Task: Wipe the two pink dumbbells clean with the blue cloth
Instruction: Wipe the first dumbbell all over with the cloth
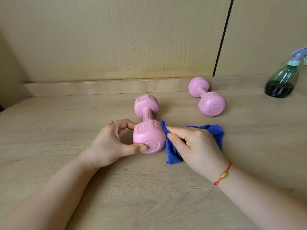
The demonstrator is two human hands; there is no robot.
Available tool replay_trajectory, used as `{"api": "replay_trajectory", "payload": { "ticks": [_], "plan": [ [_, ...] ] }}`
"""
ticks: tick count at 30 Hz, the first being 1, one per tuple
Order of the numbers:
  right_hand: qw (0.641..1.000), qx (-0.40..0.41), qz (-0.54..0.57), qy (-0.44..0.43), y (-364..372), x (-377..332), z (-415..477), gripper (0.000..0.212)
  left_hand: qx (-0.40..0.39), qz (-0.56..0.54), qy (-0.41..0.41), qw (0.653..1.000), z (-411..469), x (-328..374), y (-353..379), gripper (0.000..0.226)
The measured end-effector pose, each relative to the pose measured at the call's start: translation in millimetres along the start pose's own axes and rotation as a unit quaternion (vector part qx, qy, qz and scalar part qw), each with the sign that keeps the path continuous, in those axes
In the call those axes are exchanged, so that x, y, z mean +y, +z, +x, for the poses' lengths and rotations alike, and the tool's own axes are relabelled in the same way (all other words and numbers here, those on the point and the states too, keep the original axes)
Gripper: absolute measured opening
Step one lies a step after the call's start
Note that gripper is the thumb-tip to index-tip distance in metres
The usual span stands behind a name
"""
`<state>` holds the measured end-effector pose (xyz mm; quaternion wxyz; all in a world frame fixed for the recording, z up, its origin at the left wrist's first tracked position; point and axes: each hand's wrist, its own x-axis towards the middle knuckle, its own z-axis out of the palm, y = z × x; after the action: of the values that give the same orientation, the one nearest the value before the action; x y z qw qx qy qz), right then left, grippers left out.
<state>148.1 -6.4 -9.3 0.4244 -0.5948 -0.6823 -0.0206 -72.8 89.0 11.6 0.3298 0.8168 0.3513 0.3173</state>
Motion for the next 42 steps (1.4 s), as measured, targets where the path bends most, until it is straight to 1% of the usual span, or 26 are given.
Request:
{"api": "replay_trajectory", "payload": {
  "ticks": [4, 7, 12, 16, 18, 20, 22, 24, 27, 28, 30, 32, 33, 35, 37, 39, 42],
  "plan": [
    [0.998, -0.033, 0.041, -0.043, 3, -7, 0, 0.039, -0.001, 0.043, -0.01, 0.999, -3, -6, -7, 0.058],
    [0.992, -0.05, 0.078, -0.083, 7, -14, 3, 0.045, -0.011, 0.055, -0.008, 0.998, -6, -6, -11, 0.057],
    [0.989, -0.027, 0.106, -0.103, 8, -11, 7, 0.042, -0.031, 0.037, -0.008, 0.999, -5, 1, -8, 0.06],
    [0.987, 0.009, 0.114, -0.112, 5, -11, 6, 0.037, -0.076, 0.017, -0.002, 0.997, -4, -1, -4, 0.05],
    [0.986, 0.016, 0.121, -0.112, 3, -12, 6, 0.033, -0.101, 0.03, 0.001, 0.994, -3, -1, -3, 0.053],
    [0.986, 0.01, 0.124, -0.108, 2, -13, 6, 0.031, -0.113, 0.052, -0.002, 0.992, -4, 0, -3, 0.062],
    [0.988, 0.008, 0.123, -0.091, 0, -13, 6, 0.029, -0.103, 0.079, -0.001, 0.992, -5, 0, -4, 0.067],
    [0.989, 0.01, 0.137, -0.058, -1, -14, 5, 0.024, -0.076, 0.084, -0.003, 0.994, -6, 0, -6, 0.068],
    [0.987, 0.028, 0.157, -0.031, -3, -14, 4, 0.018, -0.019, 0.037, 0.021, 0.999, -7, 2, -5, 0.062],
    [0.987, 0.033, 0.15, -0.04, -4, -14, 4, 0.018, -0.007, 0.017, 0.039, 0.999, -6, 4, -5, 0.057],
    [0.989, 0.024, 0.111, -0.09, -3, -16, 4, 0.021, -0.007, -0.03, 0.073, 0.997, -7, 9, -3, 0.047],
    [0.986, -0.002, 0.065, -0.151, 0, -20, 5, 0.025, -0.012, -0.049, 0.096, 0.994, -7, 11, -1, 0.044],
    [0.985, -0.013, 0.052, -0.167, 1, -22, 7, 0.026, -0.01, -0.045, 0.105, 0.993, -6, 11, 0, 0.044],
    [0.983, -0.031, 0.026, -0.18, 4, -28, 13, 0.03, 0.001, -0.033, 0.122, 0.992, -4, 14, 4, 0.043],
    [0.979, -0.049, -0.022, -0.197, 6, -34, 18, 0.033, 0.013, -0.023, 0.13, 0.991, -3, 15, 6, 0.038],
    [0.973, -0.061, -0.062, -0.212, 7, -38, 21, 0.035, 0.015, -0.021, 0.128, 0.991, -3, 14, 7, 0.035],
    [0.965, -0.065, -0.096, -0.233, 2, -37, 23, 0.034, 0.018, -0.032, 0.115, 0.993, -4, 13, 6, 0.036]
  ]
}}
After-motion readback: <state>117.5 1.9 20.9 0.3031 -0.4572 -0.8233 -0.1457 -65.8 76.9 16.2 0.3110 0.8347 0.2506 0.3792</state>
